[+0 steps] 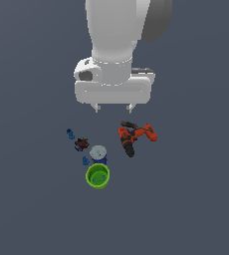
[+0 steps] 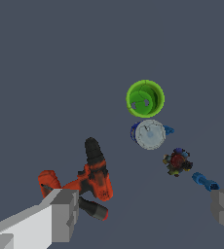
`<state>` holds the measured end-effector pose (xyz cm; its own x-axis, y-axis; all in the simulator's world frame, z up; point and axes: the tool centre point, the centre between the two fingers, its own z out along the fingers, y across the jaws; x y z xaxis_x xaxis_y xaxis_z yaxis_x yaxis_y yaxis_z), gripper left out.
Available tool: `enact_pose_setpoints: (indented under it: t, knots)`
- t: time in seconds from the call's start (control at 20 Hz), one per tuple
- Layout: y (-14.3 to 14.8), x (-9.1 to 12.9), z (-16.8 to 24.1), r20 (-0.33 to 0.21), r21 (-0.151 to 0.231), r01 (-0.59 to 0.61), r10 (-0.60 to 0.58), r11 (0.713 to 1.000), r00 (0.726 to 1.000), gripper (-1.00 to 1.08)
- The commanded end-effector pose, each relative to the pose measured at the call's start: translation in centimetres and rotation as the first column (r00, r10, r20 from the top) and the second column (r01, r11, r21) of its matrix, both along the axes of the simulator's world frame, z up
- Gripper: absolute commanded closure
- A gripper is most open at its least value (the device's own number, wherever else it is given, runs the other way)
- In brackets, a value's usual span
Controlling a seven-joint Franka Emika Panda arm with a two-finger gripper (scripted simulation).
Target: Pick up a designated object from a clutter of objects.
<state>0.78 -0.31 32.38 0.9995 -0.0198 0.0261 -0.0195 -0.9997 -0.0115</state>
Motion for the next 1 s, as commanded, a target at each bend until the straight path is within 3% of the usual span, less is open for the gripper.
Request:
enact_pose_setpoints:
  t: [0.0, 0.45, 0.95]
  knots:
    - [0.0, 0.0, 0.0, 0.000, 0.000, 0.000, 0.000, 1.000, 1.000, -0.92]
    - [-0.7, -0.3, -1.7, -0.029, 0.028, 0.050, -0.049, 0.998, 0.998, -0.92]
    - [-1.3, -0.3, -2.3, -0.028, 0.028, 0.053, -0.052, 0.998, 0.998, -0.92]
